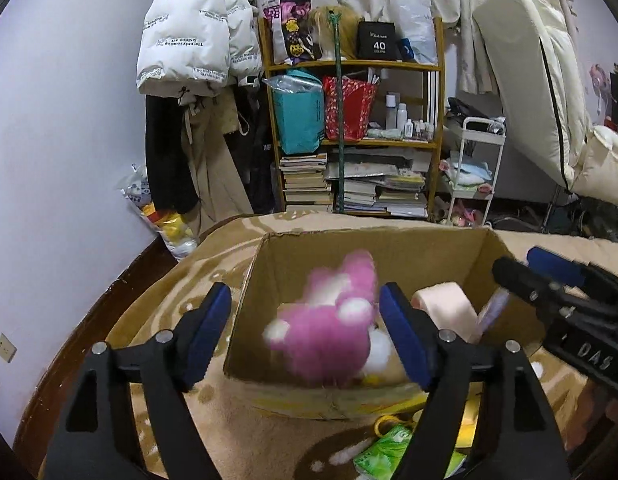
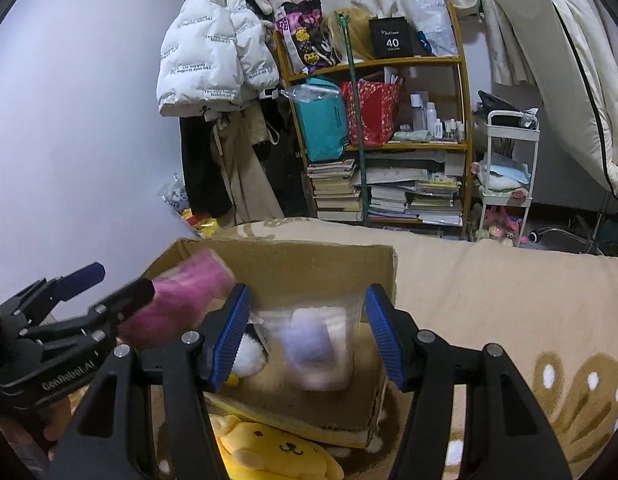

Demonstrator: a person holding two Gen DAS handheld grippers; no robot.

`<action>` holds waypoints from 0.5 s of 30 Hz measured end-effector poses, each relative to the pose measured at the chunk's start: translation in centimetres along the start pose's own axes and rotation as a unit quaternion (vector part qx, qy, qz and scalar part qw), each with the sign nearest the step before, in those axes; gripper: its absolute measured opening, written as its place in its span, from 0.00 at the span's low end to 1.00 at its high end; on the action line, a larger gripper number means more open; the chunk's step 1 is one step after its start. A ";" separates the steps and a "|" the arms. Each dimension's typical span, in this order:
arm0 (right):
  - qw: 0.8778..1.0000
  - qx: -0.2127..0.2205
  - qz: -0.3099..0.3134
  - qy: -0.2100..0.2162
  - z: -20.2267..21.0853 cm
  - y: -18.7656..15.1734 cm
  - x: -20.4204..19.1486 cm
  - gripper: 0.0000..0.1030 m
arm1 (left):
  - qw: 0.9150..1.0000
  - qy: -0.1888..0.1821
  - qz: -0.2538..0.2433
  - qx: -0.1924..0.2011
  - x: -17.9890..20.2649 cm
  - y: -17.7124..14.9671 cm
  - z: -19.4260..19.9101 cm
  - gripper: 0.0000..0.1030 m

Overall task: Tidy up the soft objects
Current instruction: 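Open the left tool over the box while the right tool releases the bag into it, then move the left tool to the green tissue pack while the right tool approaches the yellow dog plush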

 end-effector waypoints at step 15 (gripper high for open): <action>1.000 -0.001 -0.001 0.000 1.7 0.0 -0.5 0.89 | 0.999 0.024 0.020 0.007 -1.8 0.4 2.3 0.94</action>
Point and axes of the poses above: each gripper's, at about its wrist camera, not at the fingertips, and z roughly against the way its jaws point, x to its right, y to its top, the point moved 8 cm from there along -z, roughly the way its jaws point, and after that the axes turned 9 degrees about z, right-handed, at the moved point
